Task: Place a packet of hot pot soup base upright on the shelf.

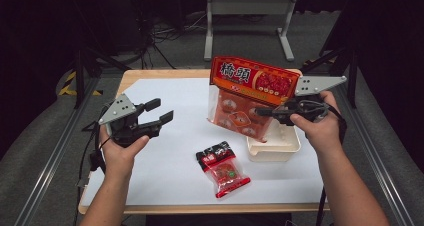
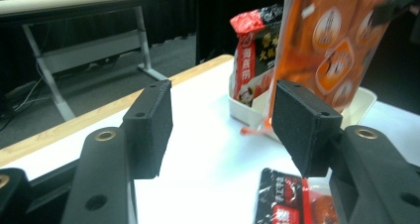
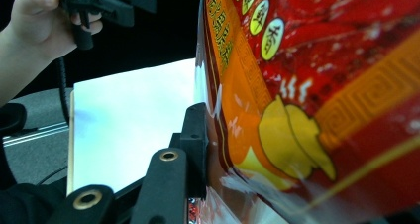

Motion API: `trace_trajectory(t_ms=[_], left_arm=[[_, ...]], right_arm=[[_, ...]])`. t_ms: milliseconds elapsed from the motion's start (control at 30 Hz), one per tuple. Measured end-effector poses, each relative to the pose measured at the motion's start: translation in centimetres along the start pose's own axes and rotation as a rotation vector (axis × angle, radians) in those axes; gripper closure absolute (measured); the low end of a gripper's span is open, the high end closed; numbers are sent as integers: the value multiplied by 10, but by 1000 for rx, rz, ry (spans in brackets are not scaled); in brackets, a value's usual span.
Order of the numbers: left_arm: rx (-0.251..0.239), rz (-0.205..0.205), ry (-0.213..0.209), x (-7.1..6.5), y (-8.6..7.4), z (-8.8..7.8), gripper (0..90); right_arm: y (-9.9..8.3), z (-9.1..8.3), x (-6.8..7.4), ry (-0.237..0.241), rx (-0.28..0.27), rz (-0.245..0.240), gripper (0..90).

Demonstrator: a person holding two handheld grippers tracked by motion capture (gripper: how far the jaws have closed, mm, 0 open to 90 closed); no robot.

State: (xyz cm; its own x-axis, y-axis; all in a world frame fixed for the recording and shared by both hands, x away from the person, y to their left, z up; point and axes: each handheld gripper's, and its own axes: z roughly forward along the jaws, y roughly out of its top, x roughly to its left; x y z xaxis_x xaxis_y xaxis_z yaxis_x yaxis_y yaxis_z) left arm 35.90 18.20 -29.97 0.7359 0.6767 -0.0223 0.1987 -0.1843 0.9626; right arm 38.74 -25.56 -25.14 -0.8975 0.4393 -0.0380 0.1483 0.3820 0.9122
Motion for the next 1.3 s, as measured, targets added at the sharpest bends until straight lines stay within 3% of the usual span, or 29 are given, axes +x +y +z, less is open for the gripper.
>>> trace_trajectory(t_ms=[167, 800, 1300], left_arm=[[24, 22, 7, 7, -9, 1, 407], [60, -16, 47, 29, -22, -2, 391], [71, -33, 57, 34, -27, -3, 391]], right_arm=[[-1, -8, -7, -29, -3, 4, 705], [-13, -29, -25, -126, 15, 22, 705], [-24, -46, -33, -198, 19, 36, 705]])
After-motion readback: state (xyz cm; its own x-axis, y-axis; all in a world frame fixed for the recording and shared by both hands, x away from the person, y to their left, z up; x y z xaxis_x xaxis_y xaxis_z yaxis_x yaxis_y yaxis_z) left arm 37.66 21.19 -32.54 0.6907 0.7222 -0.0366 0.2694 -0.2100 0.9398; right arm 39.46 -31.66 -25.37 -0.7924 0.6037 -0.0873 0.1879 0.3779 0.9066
